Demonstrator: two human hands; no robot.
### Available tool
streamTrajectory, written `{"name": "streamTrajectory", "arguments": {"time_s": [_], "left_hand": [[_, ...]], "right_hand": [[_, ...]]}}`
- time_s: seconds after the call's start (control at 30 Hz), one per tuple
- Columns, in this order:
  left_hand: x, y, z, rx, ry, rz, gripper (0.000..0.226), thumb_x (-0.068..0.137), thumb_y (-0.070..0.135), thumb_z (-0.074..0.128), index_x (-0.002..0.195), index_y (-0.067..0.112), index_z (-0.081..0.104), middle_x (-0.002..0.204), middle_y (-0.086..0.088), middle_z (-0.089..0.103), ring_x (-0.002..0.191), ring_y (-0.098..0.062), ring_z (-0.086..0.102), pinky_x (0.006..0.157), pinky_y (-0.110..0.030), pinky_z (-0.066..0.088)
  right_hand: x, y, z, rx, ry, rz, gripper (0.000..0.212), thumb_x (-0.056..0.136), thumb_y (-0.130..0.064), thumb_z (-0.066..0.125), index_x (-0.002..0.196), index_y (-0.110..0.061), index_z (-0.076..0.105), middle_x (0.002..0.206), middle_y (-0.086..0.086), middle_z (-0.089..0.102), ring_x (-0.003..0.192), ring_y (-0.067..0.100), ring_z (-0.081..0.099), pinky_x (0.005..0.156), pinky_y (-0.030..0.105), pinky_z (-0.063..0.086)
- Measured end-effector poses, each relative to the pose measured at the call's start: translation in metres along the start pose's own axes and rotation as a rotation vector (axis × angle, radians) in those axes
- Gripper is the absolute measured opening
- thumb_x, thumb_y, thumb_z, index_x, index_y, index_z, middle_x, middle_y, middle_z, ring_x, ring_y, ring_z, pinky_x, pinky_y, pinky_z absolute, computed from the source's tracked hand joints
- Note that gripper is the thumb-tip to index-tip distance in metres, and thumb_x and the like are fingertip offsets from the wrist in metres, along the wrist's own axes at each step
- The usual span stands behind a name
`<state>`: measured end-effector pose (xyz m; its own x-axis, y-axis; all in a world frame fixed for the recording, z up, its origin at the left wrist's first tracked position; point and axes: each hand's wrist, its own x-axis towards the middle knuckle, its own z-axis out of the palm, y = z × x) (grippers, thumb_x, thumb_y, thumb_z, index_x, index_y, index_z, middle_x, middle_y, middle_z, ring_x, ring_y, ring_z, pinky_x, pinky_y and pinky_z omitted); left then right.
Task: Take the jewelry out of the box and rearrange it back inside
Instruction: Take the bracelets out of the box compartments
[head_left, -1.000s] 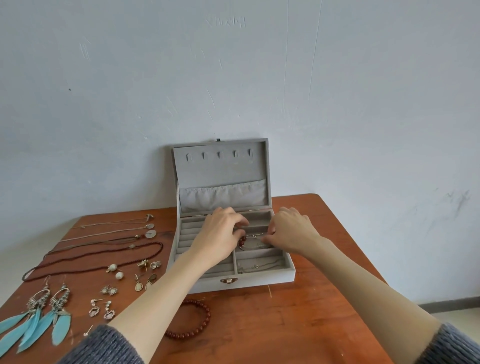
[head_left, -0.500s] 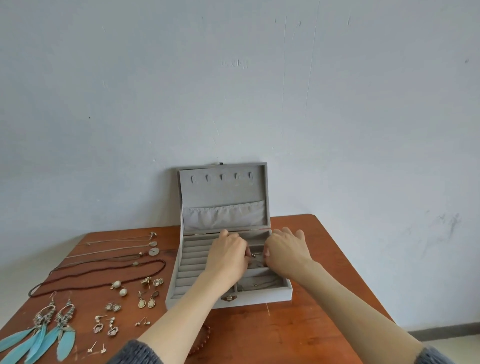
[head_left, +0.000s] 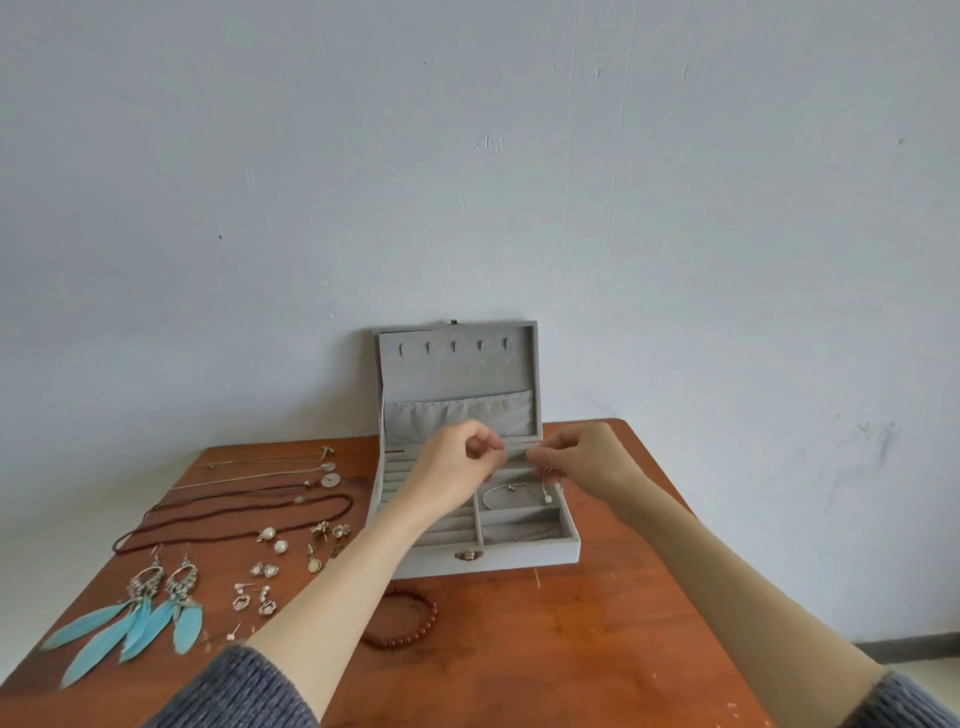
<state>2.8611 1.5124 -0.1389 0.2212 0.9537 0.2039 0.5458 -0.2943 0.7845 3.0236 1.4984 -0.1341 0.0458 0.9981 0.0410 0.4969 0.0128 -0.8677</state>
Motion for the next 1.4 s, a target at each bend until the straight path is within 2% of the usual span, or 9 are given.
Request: {"name": "streamTrajectory", "arguments": {"time_s": [0.2, 0.3, 0.43, 0.53, 0.6, 0.73, 0.9, 1.17, 1.4], "left_hand": [[-0.028, 0.008, -0.017, -0.052, -0.042, -0.087, 0.012, 0.085, 0.016, 0.064, 0.096, 0.019, 0.063, 0.091, 0.001, 0.062, 0.084, -0.010, 0.058, 0.077, -0.024, 0.047], [-0.047, 0.006, -0.020, -0.056, -0.053, -0.115, 0.011, 0.085, 0.016, 0.065, 0.095, 0.019, 0.066, 0.092, 0.002, 0.065, 0.086, -0.010, 0.060, 0.076, -0.021, 0.047], [-0.073, -0.004, -0.017, -0.037, -0.111, -0.161, 0.007, 0.084, 0.016, 0.065, 0.089, 0.021, 0.067, 0.090, 0.002, 0.067, 0.083, -0.011, 0.061, 0.071, -0.021, 0.046], [-0.090, -0.012, -0.008, 0.021, -0.147, -0.193, 0.005, 0.083, 0.017, 0.066, 0.088, 0.019, 0.068, 0.088, 0.001, 0.066, 0.069, -0.007, 0.056, 0.063, -0.018, 0.043], [-0.097, -0.016, 0.001, 0.117, -0.143, -0.183, 0.004, 0.083, 0.019, 0.066, 0.086, 0.019, 0.068, 0.088, 0.002, 0.065, 0.072, -0.007, 0.057, 0.063, -0.017, 0.042], [-0.102, -0.019, 0.019, 0.255, -0.079, -0.148, 0.005, 0.085, 0.016, 0.063, 0.086, 0.018, 0.068, 0.087, 0.003, 0.063, 0.077, -0.010, 0.058, 0.060, -0.015, 0.041], [-0.104, -0.019, 0.030, 0.421, 0.014, -0.031, 0.009, 0.089, 0.017, 0.059, 0.091, 0.015, 0.068, 0.099, 0.001, 0.059, 0.091, -0.017, 0.058, 0.076, -0.025, 0.045], [-0.102, -0.027, 0.033, 0.533, 0.034, 0.108, 0.020, 0.092, 0.026, 0.055, 0.101, 0.015, 0.069, 0.104, 0.001, 0.056, 0.098, -0.016, 0.054, 0.079, -0.021, 0.039], [-0.097, -0.031, 0.026, 0.492, 0.054, 0.206, 0.020, 0.090, 0.034, 0.056, 0.097, 0.019, 0.068, 0.093, 0.006, 0.057, 0.089, -0.011, 0.053, 0.076, -0.022, 0.042]], "right_hand": [[-0.030, -0.014, -0.001, 0.142, -0.078, 0.040, 0.015, 0.082, -0.012, 0.068, 0.079, 0.003, 0.069, 0.061, 0.005, 0.062, 0.048, 0.009, 0.050, 0.040, 0.010, 0.037], [-0.046, -0.013, 0.003, 0.072, -0.133, 0.022, 0.020, 0.085, -0.015, 0.065, 0.069, -0.004, 0.064, 0.059, 0.005, 0.062, 0.054, 0.013, 0.053, 0.051, 0.015, 0.044], [-0.066, 0.000, 0.012, -0.021, -0.263, 0.043, 0.021, 0.087, -0.019, 0.063, 0.072, -0.005, 0.063, 0.056, 0.006, 0.062, 0.046, 0.008, 0.055, 0.061, 0.018, 0.047], [-0.078, 0.014, 0.017, 0.023, -0.333, 0.135, 0.025, 0.086, -0.017, 0.065, 0.068, -0.002, 0.057, 0.050, 0.006, 0.051, 0.044, 0.012, 0.051, 0.061, 0.025, 0.056], [-0.082, 0.021, 0.022, -0.010, -0.369, 0.183, 0.027, 0.086, -0.018, 0.065, 0.065, -0.003, 0.055, 0.051, 0.005, 0.046, 0.043, 0.014, 0.044, 0.055, 0.023, 0.053], [-0.082, 0.027, 0.029, -0.264, -0.277, 0.135, 0.022, 0.083, -0.026, 0.066, 0.067, -0.012, 0.061, 0.056, 0.001, 0.053, 0.045, 0.014, 0.046, 0.046, 0.021, 0.043], [-0.079, 0.037, 0.037, -0.448, -0.130, 0.029, 0.015, 0.080, -0.032, 0.066, 0.070, -0.021, 0.065, 0.076, 0.003, 0.068, 0.074, 0.020, 0.064, 0.073, 0.033, 0.055], [-0.081, 0.041, 0.040, -0.579, 0.001, -0.092, 0.018, 0.082, -0.037, 0.063, 0.085, -0.020, 0.068, 0.099, 0.003, 0.067, 0.101, 0.021, 0.056, 0.077, 0.032, 0.047], [-0.078, 0.046, 0.033, -0.557, 0.044, -0.171, 0.027, 0.087, -0.040, 0.055, 0.085, -0.016, 0.068, 0.098, 0.001, 0.066, 0.096, 0.020, 0.057, 0.079, 0.033, 0.047]]}}
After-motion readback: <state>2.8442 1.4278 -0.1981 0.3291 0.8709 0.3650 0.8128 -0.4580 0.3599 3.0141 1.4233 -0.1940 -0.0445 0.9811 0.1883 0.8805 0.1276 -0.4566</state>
